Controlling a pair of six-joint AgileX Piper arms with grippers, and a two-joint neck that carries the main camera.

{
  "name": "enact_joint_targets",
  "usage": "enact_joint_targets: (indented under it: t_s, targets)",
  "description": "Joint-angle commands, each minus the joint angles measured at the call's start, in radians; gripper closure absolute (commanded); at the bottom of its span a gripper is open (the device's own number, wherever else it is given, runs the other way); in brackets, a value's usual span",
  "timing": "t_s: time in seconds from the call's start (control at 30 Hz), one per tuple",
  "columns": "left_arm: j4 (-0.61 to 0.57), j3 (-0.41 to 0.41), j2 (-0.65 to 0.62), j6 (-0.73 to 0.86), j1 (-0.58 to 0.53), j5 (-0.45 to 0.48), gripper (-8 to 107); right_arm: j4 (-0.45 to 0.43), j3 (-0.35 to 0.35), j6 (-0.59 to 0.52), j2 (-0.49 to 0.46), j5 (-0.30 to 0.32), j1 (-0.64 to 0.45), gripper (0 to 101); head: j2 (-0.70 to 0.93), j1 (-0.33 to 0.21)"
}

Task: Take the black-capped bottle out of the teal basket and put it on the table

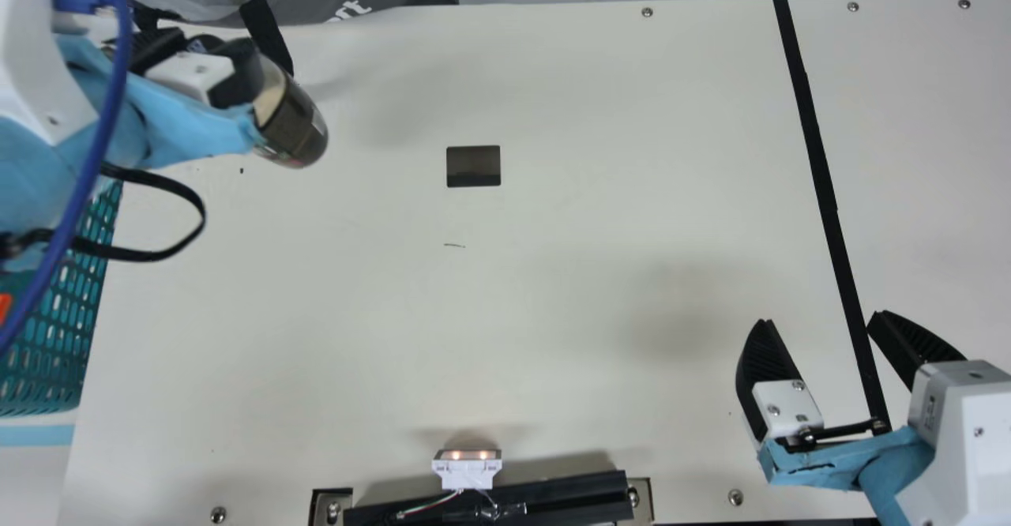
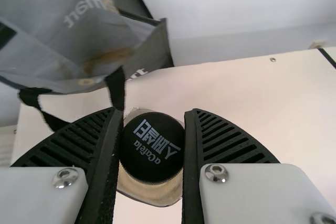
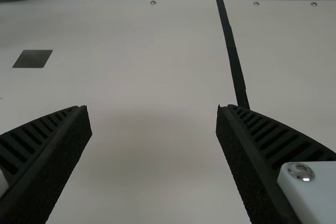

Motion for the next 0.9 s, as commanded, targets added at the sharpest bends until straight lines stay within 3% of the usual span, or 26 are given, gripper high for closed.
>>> enact_joint_targets:
  t_s: [0.0, 0.87]
  targets:
    - [0.026, 0.001, 0.004, -0.028, -0.038, -0.001, 99, 0.000, 0.000, 0.000, 0.000, 0.000, 0.000, 10, 0.008, -0.004]
    - [0.194, 0.063, 0.029, -0.271, -0.310, -0.001, 99, 0.000, 0.000, 0.000, 0.000, 0.000, 0.000, 10, 0.008, -0.004]
